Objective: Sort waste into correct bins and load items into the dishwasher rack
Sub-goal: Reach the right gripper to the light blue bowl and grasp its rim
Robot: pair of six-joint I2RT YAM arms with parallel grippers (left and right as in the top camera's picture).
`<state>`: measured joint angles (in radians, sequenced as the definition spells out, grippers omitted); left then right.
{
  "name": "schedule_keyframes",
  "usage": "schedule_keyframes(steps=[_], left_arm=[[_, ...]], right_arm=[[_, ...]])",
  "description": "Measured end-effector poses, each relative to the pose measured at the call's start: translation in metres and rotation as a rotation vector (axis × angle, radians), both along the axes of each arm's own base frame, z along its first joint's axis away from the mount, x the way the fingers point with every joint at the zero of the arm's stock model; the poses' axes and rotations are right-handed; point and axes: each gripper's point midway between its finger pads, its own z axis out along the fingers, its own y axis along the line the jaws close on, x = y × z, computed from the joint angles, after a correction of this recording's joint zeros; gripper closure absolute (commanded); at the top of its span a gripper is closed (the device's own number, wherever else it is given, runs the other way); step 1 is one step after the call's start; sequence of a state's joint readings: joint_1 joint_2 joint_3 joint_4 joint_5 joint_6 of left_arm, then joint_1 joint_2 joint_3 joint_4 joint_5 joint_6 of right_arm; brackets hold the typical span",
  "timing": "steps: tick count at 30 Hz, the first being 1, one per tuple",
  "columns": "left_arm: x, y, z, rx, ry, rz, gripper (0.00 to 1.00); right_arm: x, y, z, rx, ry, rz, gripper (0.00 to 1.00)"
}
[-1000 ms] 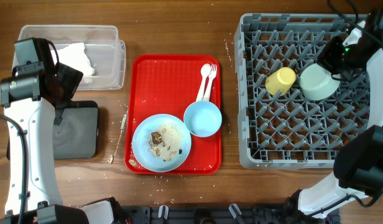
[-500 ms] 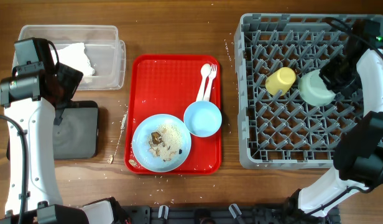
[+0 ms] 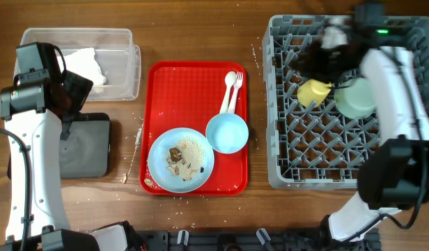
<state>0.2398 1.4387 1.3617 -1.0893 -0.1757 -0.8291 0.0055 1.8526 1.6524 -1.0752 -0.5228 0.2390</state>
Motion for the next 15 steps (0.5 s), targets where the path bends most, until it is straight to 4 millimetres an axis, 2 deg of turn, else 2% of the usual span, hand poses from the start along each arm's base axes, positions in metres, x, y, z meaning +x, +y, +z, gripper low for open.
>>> schedule_keyframes(steps=[4,6,8,12,15], left_arm=[[0.000,0.000,0.000,0.000,0.000,0.000,0.00],[0.000,0.000,0.000,0.000,0.000,0.000,0.00],[0.000,0.000,0.000,0.000,0.000,0.000,0.00],[0.000,0.000,0.000,0.000,0.000,0.000,0.00],[0.000,0.000,0.000,0.000,0.000,0.000,0.00]], right_arm=[[-0.026,0.085,-0.006,-0.088,-0.025,0.221,0.21],[-0.043,0.118,-0.011,-0.157,-0.029,0.290,0.22],[-0.062,0.147,-0.015,-0.213,-0.033,0.336,0.28],[-0.094,0.183,-0.027,-0.302,-0.011,0.306,0.32],[-0.104,0.202,-0.038,-0.352,-0.010,0.246,0.36]])
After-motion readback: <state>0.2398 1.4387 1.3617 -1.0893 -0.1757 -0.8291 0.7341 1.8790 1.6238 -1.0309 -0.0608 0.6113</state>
